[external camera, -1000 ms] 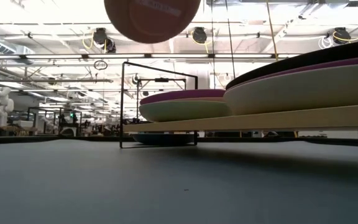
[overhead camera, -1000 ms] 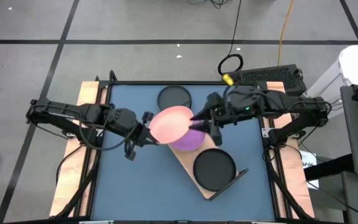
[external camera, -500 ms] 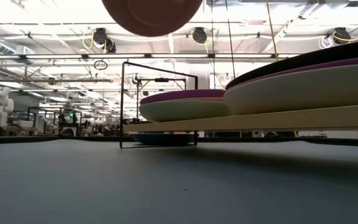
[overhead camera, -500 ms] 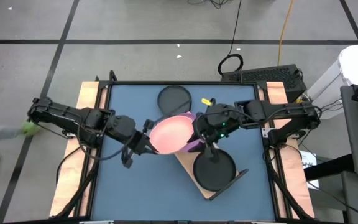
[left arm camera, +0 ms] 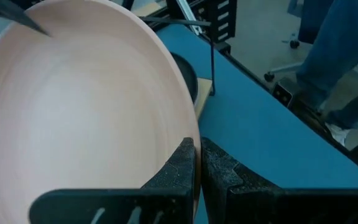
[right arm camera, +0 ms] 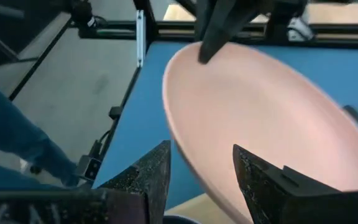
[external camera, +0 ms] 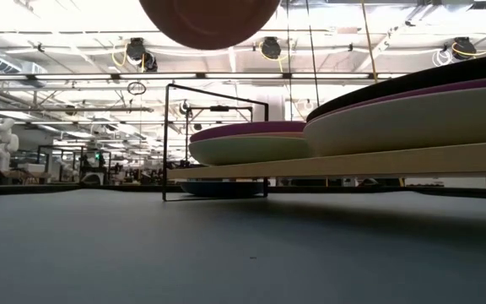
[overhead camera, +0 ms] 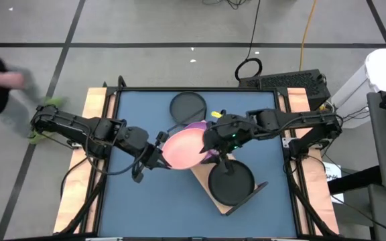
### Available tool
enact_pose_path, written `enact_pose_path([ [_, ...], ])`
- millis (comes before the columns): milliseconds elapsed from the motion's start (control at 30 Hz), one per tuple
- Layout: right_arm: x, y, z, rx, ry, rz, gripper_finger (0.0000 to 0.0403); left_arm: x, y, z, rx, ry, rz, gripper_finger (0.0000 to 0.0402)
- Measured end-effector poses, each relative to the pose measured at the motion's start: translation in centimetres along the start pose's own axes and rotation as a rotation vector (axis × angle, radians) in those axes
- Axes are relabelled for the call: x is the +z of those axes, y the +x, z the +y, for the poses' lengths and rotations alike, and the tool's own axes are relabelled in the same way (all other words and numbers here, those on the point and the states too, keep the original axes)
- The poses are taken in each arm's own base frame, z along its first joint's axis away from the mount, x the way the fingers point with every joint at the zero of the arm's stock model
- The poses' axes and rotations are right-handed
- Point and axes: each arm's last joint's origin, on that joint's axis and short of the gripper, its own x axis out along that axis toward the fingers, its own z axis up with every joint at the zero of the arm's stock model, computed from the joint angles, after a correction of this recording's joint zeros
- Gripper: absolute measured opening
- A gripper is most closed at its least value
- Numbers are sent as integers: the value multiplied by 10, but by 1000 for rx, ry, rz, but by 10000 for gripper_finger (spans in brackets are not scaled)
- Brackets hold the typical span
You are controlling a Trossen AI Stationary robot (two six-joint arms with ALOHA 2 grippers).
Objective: Place and stack plates onto a shelf
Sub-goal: Stack the light orange plate on top of the black plate on the shelf
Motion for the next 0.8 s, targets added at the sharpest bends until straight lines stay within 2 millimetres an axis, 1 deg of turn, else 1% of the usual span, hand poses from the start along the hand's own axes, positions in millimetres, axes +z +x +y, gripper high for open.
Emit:
enact_pose_path([
  [67, -1, 8, -1, 17, 4, 23, 152, 0, 0, 0, -2, 0, -1, 10],
  [133, -2, 17, -2, 42, 8, 43, 141, 0, 0, 0, -7, 0, 1, 10],
  [267, -4, 28, -1, 88, 37, 69, 96, -1, 0, -2, -18, -6, 7, 10],
  [467, -3, 30, 1, 152, 58, 71, 28, -1, 0, -2, -15, -26, 8, 17],
  [567, -3, 30, 2, 168, 57, 70, 9, 1, 0, -1, 6, -47, -6, 21],
  [667, -3, 27, 2, 168, 102, 72, 8, 3, 0, 2, 66, -88, -19, 44],
  [800, -4, 22, 2, 141, 191, 75, 4, 5, -1, 6, 162, -124, -32, 110],
])
